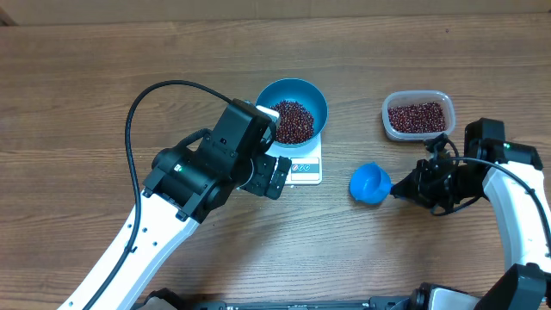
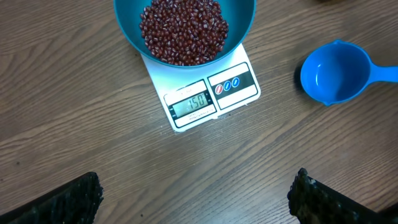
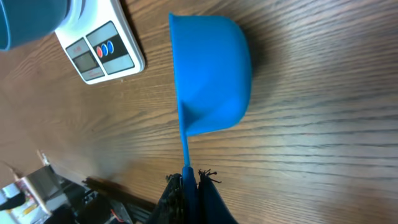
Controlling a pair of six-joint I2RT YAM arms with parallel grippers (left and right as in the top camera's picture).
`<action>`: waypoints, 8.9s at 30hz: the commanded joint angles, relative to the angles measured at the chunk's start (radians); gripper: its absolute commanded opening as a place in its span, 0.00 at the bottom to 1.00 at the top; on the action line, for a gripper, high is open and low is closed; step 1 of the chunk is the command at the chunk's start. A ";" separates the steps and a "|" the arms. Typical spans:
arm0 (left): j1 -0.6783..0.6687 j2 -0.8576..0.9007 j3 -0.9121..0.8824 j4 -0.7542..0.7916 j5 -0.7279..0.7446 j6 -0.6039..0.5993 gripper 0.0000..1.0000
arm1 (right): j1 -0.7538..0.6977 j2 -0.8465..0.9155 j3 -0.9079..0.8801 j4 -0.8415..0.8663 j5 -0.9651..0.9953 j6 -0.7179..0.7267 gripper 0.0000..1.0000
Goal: Scoop item into bowl and weigh 150g on scale
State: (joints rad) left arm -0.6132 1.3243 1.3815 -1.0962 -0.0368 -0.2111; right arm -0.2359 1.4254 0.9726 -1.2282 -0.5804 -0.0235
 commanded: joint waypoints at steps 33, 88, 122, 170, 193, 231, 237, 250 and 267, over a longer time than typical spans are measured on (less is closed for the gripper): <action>0.006 -0.004 0.003 0.000 0.004 -0.010 1.00 | 0.150 -0.220 0.354 -0.113 0.274 0.019 0.82; 0.006 -0.004 0.003 0.000 0.004 -0.010 1.00 | 0.501 -0.315 0.264 -0.010 0.372 -0.248 1.00; 0.006 -0.004 0.003 0.000 0.004 -0.010 1.00 | 0.339 -1.424 -0.865 1.043 0.388 -0.200 1.00; 0.006 -0.004 0.003 0.000 0.004 -0.010 1.00 | 0.340 -1.423 -0.965 1.160 0.434 -0.111 1.00; 0.033 -0.202 -0.084 0.024 -0.094 -0.006 1.00 | 0.340 -1.423 -0.965 1.160 0.434 -0.111 1.00; 0.530 -1.321 -1.375 1.154 -0.033 -0.373 1.00 | 0.340 -1.423 -0.965 1.160 0.434 -0.111 1.00; 0.530 -1.321 -1.377 1.115 -0.058 -0.336 0.99 | 0.340 -1.423 -0.965 1.160 0.434 -0.111 1.00; 0.530 -1.320 -1.377 1.025 -0.041 -0.256 1.00 | 0.340 -1.423 -0.965 1.160 0.434 -0.111 1.00; 0.530 -1.320 -1.377 1.025 -0.041 -0.256 1.00 | 0.340 -1.423 -0.965 1.160 0.434 -0.111 1.00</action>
State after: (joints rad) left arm -0.0895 0.0132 0.0086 -0.0719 -0.0753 -0.4938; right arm 0.1055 0.0109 0.0185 -0.0715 -0.1520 -0.1375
